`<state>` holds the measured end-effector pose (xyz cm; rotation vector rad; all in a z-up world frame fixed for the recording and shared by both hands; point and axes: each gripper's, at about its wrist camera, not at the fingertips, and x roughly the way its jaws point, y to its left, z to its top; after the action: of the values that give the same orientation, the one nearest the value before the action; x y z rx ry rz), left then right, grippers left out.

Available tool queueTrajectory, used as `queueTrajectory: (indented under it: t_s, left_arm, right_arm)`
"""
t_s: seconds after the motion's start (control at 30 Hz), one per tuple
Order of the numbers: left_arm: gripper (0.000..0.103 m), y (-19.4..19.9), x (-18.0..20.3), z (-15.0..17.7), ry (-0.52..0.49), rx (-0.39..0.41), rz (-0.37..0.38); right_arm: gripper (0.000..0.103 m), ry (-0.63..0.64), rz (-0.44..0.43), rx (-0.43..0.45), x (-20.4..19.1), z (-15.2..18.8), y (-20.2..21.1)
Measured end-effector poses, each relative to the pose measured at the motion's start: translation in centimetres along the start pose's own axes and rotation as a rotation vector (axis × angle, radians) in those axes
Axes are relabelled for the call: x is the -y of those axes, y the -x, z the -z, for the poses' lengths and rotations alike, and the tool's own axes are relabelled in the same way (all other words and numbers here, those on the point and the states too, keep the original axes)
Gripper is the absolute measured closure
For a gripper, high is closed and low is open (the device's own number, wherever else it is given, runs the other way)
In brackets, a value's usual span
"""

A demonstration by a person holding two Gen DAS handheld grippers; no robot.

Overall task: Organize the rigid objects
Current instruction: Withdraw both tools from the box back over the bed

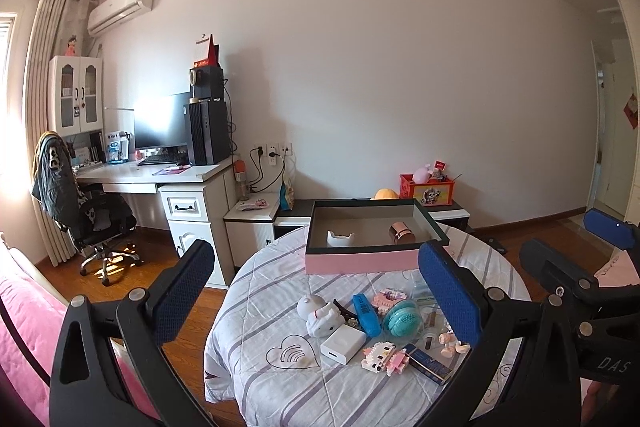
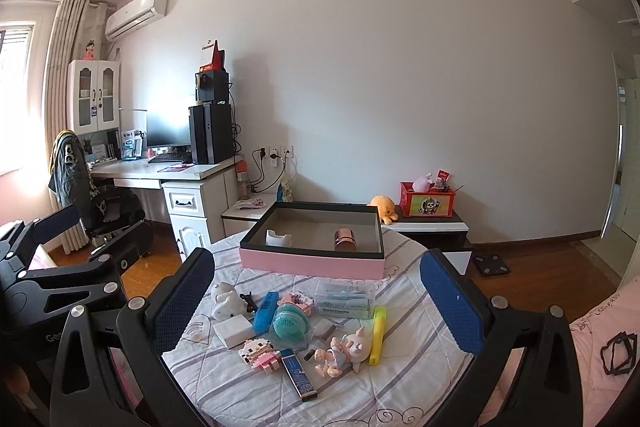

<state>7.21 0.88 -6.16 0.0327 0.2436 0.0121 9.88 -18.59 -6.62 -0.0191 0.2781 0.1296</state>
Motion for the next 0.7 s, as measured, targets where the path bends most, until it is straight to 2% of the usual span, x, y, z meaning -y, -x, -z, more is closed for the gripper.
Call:
queueTrajectory:
  t_s: [0.17,0.37,0.7]
  left_arm:
    - [0.0,-0.5,0.0,0.4,-0.005,-0.02,0.009]
    - [0.0,-2.6,-0.1,1.8,-0.005,-0.095,0.04]
    - [0.0,-9.2,-0.4,7.3,-0.005,-0.316,0.061]
  right_arm:
    - [0.0,0.003,-0.002,-0.016,-0.1,0.2,-0.5]
    - [0.0,0.008,0.004,-0.071,0.2,1.3,-2.1]
    - [0.0,-0.032,0.053,-0.294,3.0,7.2,-8.9]
